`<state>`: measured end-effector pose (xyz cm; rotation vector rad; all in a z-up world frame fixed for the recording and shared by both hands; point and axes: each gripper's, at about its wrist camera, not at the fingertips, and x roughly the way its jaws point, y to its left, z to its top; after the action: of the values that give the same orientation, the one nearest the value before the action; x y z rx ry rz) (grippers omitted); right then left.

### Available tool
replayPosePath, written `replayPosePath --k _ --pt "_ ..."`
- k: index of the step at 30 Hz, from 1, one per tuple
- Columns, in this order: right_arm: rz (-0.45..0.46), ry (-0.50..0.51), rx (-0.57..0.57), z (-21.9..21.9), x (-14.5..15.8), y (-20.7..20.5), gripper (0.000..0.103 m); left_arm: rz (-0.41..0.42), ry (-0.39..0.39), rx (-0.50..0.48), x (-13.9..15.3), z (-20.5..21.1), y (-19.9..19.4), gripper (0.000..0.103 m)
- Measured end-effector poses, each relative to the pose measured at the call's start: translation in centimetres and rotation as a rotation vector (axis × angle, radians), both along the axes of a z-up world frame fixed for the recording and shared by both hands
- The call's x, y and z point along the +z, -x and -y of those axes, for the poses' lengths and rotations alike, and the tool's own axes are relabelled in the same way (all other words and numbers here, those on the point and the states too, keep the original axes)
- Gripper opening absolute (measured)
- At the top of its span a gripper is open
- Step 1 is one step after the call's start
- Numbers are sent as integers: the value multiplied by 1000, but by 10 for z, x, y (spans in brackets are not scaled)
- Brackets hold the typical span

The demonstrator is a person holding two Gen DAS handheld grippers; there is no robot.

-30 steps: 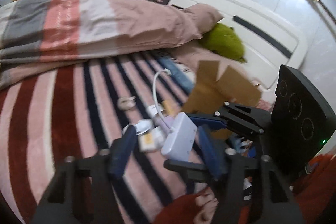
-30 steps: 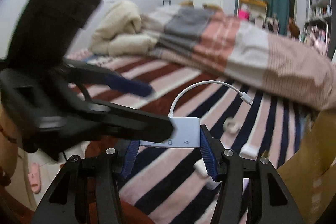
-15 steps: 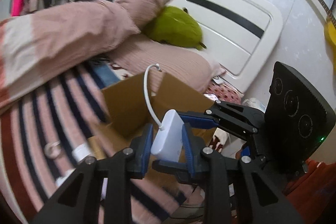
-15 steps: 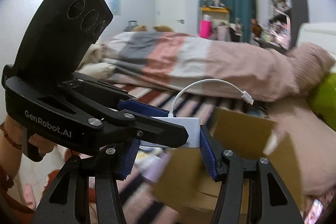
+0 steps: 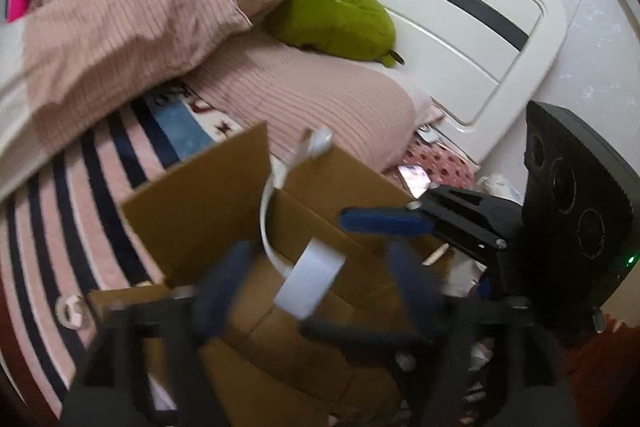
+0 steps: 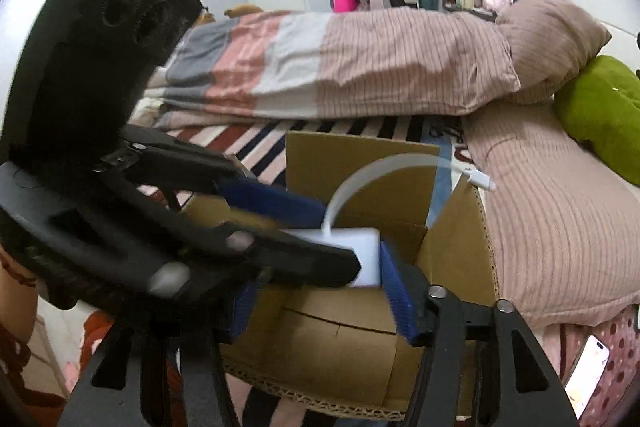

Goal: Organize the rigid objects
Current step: 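Carry the hub over the cardboard box and open the right gripper, then lower the right gripper and grasp the white contact-lens case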

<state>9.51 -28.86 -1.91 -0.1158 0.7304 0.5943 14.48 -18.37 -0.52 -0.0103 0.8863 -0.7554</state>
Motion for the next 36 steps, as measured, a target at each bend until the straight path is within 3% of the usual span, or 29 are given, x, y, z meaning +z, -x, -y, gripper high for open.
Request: replayPosePath --k 2,13,21,27,32,36 --pt "18 11 3 -3 0 2 80 13 -3 7 3 -5 3 80" --pt "71 39 73 -50 22 24 80 168 4 197 40 -101 52 87" --pt "55 -46 275 -136 30 54 80 207 -34 432 19 -213 94 90" --pt "-53 -16 389 -196 -13 59 80 182 -62 576 -23 -269 115 90" --pt "-148 53 342 -219 -69 32 80 152 -54 623 -52 -287 119 90" --pt "-134 121 259 -234 -103 -3 79 138 -61 641 -68 -292 115 90"
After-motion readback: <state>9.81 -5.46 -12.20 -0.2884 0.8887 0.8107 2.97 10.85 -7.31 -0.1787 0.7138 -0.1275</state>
